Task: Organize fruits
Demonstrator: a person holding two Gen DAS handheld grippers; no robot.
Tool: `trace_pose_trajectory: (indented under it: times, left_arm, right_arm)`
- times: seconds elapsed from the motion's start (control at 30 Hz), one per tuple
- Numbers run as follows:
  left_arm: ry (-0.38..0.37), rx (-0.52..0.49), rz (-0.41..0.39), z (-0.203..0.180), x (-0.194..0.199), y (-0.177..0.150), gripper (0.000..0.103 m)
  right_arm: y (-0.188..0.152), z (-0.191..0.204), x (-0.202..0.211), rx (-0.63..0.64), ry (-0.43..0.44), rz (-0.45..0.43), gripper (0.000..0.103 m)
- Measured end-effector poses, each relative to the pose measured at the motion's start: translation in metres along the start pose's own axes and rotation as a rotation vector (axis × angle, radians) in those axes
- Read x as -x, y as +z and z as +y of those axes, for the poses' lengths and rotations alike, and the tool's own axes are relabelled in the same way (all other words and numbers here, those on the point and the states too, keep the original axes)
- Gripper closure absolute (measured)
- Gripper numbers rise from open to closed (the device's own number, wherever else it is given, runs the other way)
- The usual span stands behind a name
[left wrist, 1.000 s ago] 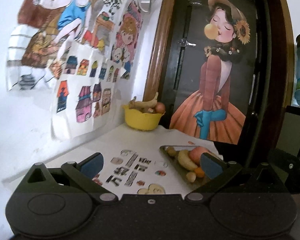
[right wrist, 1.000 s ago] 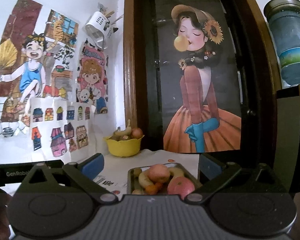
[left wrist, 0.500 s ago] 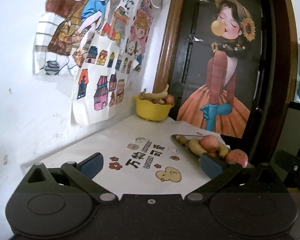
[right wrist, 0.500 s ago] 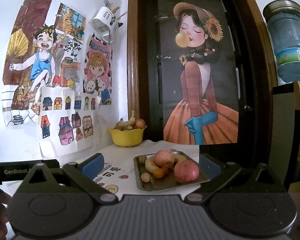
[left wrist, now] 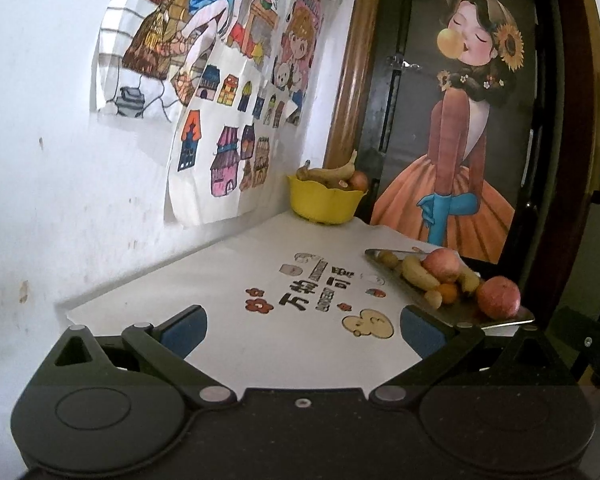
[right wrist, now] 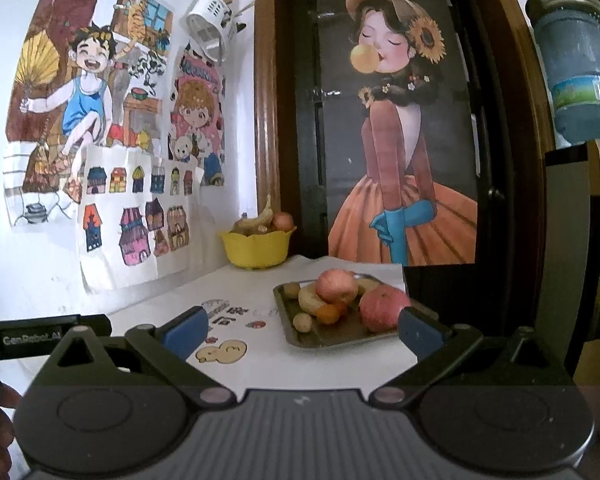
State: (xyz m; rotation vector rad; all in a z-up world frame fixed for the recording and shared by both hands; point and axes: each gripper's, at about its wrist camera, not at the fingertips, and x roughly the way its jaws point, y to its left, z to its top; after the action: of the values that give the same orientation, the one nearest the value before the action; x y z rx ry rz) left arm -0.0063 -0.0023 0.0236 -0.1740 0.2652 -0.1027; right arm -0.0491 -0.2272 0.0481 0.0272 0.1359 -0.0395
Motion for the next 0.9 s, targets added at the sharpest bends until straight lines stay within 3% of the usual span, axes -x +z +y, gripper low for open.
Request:
trace_pose_trajectory:
  times: [0.5, 0.9]
  left_arm:
    - [-0.031, -0.053, -0.119, 0.009, -0.012, -0.037, 0.001]
    - [-0.036, -0.095, -0.069, 0.002, -0.020, -0.049, 0.001]
  right_arm:
    - [-0.043, 0.004, -0.025, -0.044, -0.038, -0.070, 0.000]
    - [-0.063, 0.005, -0.035, -0.040, -0.053, 0.007, 0.000]
